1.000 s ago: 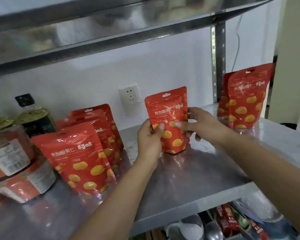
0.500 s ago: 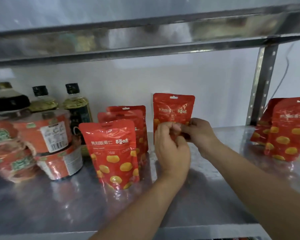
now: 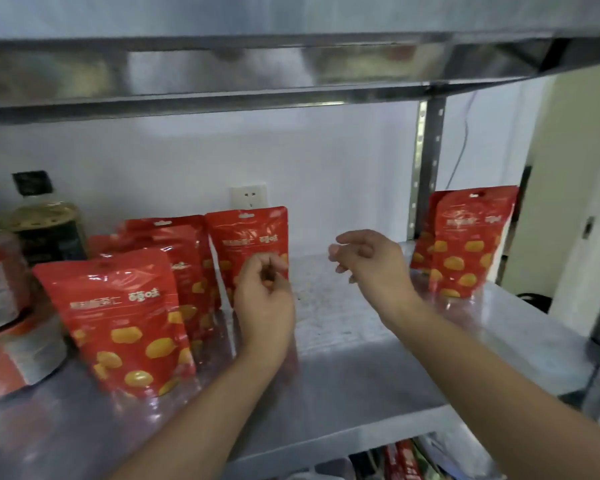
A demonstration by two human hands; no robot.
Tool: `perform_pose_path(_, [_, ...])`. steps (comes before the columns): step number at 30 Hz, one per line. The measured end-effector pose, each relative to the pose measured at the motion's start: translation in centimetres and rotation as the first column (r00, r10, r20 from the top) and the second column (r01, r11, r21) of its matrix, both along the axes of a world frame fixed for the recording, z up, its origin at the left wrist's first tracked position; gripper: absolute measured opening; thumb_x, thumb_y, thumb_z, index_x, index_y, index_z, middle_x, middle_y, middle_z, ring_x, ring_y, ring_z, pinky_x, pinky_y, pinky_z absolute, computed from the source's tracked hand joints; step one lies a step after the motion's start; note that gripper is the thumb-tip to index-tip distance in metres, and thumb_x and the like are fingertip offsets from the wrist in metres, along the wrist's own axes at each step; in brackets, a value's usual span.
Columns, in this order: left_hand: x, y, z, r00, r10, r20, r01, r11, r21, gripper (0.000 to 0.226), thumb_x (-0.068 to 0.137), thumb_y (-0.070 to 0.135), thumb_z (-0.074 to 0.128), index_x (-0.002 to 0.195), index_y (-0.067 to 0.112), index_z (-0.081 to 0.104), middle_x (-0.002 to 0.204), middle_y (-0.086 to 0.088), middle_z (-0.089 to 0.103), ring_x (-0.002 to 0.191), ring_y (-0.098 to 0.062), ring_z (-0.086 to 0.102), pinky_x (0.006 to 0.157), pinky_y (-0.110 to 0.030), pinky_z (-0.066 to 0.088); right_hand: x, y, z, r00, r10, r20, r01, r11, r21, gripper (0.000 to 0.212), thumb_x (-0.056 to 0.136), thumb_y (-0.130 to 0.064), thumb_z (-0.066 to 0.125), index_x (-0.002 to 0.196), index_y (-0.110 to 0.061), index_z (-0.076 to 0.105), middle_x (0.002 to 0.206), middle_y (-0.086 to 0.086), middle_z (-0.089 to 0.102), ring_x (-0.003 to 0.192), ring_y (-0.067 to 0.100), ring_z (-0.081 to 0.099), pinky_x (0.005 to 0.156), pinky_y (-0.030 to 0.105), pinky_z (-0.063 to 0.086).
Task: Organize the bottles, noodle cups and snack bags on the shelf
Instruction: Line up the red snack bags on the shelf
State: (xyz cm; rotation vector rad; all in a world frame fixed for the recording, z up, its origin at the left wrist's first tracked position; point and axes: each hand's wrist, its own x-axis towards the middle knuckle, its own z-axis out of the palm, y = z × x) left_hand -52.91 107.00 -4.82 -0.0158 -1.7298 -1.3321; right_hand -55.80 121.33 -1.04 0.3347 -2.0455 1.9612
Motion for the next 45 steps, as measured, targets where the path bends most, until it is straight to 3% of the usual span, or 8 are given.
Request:
perform_pose_path(4, [-0.2,1.1,-0.5,0.994,-0.106,-0.011,0.105,0.991,-0.077,0.044,0.079,-0.023,0.052,0.077,0.021,0.057,0.084,-0.001,0.061,0.072,0.005,0.054,0.068,-0.008,0.04,2.1,6.3,0.2,0.848,-0.49,-0.201,0.424,0.856,-0.297,0.014,0.095,-0.015,0.065,0.086,-0.025,0.06,0.074,-0.007,0.062,0.061,-0.003,0.055,0.059,0.011,0.045])
perform_pose_path(9, [-0.4,2.6,-1.0,0.974,-0.227,0.02,0.225,0.942,-0.248,0.055,0.074,-0.028,0.05,0.077,0.027,0.056,0.086,0.001,0.059,0.078,0.005,0.054,0.07,-0.007,0.038,0.0,12.3,-1.2,0.748,-0.66,-0.072,0.62,0.733,-0.281,0.019,0.097,-0.02,0.064,0.112,-0.021,0.052,0.104,-0.004,0.059,0.09,0.0,0.056,0.082,0.02,0.047])
perform_pose_path(18, [0.4,2.9,-0.9,0.935,-0.343,0.092,0.35,0.852,-0.388,0.042,0.068,-0.005,0.046,0.075,0.034,0.058,0.091,0.009,0.06,0.086,-0.007,0.058,0.071,-0.011,0.038,-3.3,16.2,-1.6,0.898,-0.367,0.241,0.388,0.92,-0.046,0.091,0.086,-0.042,0.074,0.153,-0.015,0.02,0.146,0.013,0.049,0.119,0.029,0.059,0.092,0.039,0.045])
perform_pose_path(25, [0.8,2.2,-0.7,0.914,-0.379,0.143,0.405,0.835,-0.372,0.055,0.072,-0.017,0.051,0.08,0.037,0.059,0.093,0.006,0.062,0.086,-0.01,0.059,0.071,-0.014,0.041,-3.5,15.8,-2.4,0.883,-0.421,0.205,0.426,0.904,0.02,0.06,0.084,-0.041,0.077,0.132,-0.015,0.05,0.114,-0.002,0.067,0.081,0.009,0.063,0.061,0.024,0.047])
perform_pose_path(31, [1.1,2.9,-0.2,0.823,-0.448,0.348,0.527,0.832,-0.174,0.05,0.084,-0.016,0.054,0.09,0.034,0.061,0.099,0.013,0.066,0.089,-0.006,0.061,0.076,-0.016,0.043,0.1,12.8,-1.6,0.866,-0.49,0.098,0.493,0.87,-0.01,0.039,0.084,-0.037,0.078,0.111,-0.017,0.059,0.098,-0.006,0.068,0.093,0.023,0.07,0.081,0.041,0.058])
perform_pose_path(34, [1.9,2.7,2.2,0.687,-0.577,0.441,0.61,0.788,0.081,0.032,0.092,0.004,0.066,0.112,0.026,0.057,0.111,0.003,0.063,0.098,-0.009,0.061,0.078,-0.014,0.045,3.9,9.1,0.3,0.899,-0.434,0.051,0.437,0.894,-0.099,0.034,0.085,-0.037,0.077,0.107,-0.016,0.061,0.092,-0.008,0.071,0.081,0.015,0.072,0.073,0.035,0.06])
perform_pose_path(37, [4.5,1.5,5.4,0.577,-0.646,0.5,0.67,0.724,0.162,0.052,0.088,0.036,0.074,0.133,0.026,0.05,0.122,0.007,0.065,0.105,-0.002,0.063,0.08,-0.016,0.048,8.3,4.6,2.0,0.955,-0.291,0.053,0.295,0.924,-0.244,0.023,0.085,-0.028,0.077,0.099,-0.014,0.067,0.081,-0.005,0.076,0.069,0.01,0.074,0.058,0.022,0.056])
perform_pose_path(45, [13.0,-4.2,2.6,0.522,-0.75,0.407,0.673,0.655,0.343,0.048,0.072,0.037,0.077,0.119,0.027,0.067,0.109,0.006,0.076,0.1,-0.014,0.073,0.078,-0.027,0.06,15.6,-4.7,-1.5,0.979,-0.151,0.139,0.2,0.855,-0.479,0.031,0.082,-0.027,0.078,0.105,-0.008,0.07,0.092,0.005,0.078,0.082,0.023,0.076,0.07,0.035,0.063])
